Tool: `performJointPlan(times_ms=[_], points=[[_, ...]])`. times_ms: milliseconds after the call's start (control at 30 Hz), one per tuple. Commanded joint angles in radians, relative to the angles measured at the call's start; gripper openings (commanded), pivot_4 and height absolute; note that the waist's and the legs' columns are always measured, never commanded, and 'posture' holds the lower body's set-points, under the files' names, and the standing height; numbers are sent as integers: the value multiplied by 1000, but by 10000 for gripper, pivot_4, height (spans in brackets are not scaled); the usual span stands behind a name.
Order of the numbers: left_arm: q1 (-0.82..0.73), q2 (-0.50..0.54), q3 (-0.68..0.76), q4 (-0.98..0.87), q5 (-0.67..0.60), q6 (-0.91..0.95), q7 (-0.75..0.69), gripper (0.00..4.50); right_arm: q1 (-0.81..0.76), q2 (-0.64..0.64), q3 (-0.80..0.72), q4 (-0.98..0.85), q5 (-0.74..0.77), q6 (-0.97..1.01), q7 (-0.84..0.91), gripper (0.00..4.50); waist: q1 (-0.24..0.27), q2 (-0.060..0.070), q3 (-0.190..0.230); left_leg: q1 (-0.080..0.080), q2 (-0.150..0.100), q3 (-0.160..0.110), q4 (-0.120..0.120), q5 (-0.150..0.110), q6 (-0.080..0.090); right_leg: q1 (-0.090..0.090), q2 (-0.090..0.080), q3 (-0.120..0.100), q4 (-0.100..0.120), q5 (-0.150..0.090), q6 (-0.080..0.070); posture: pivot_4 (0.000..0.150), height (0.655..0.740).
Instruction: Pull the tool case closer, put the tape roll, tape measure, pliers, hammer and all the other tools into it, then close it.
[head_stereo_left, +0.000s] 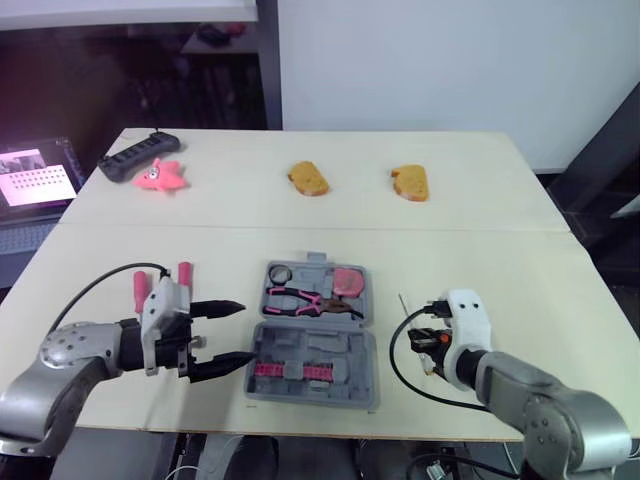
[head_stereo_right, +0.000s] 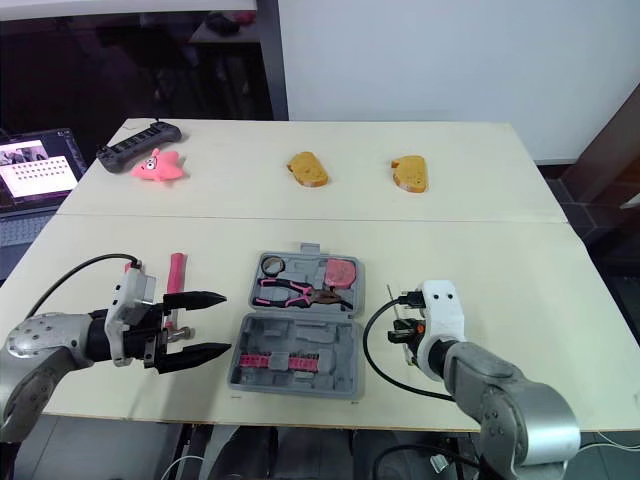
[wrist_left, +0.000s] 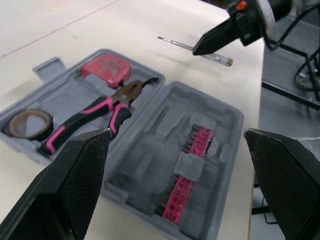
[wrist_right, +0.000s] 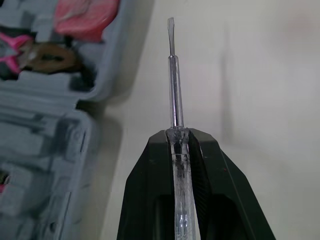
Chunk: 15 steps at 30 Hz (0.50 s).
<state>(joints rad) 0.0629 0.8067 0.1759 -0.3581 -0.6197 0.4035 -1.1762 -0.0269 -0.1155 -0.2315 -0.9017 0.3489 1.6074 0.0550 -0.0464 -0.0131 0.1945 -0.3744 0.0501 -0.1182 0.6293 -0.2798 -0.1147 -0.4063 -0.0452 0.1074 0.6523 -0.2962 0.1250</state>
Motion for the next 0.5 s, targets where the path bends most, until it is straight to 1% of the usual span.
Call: performJointPlan(times_ms=[33,200,300,467,500], points=[[-3,26,12,-6,0,-22,-30,45000,11,37,45,-21,-30,7,-72,389,0,0,0,0,0,0,0,0,0,0,0,0,0,0,0,1500,7400],[5,41,22,0,4,-29,-47,45000,25,69,83,18,-49,7,-97,389,-1,0,0,0,0,0,-1,0,0,-1,0,0,0,0,0,1500,7400],[3,44,27,-1,4,-29,-47,45000,19,72,85,71,-73,5,-94,389,-1,0,0,0,0,0,-1,0,0,-1,0,0,0,0,0,1500,7400],[3,46,28,-2,4,-34,-39,45000,49,58,99,143,-94,-68,-75,389,-1,0,0,0,0,0,-1,0,0,-1,0,0,0,0,0,1500,7400],[4,46,28,-2,6,-36,-38,45000,58,57,97,158,-100,-91,-75,5022,-1,0,0,0,0,0,-1,0,0,-1,0,0,0,0,0,1500,7400]])
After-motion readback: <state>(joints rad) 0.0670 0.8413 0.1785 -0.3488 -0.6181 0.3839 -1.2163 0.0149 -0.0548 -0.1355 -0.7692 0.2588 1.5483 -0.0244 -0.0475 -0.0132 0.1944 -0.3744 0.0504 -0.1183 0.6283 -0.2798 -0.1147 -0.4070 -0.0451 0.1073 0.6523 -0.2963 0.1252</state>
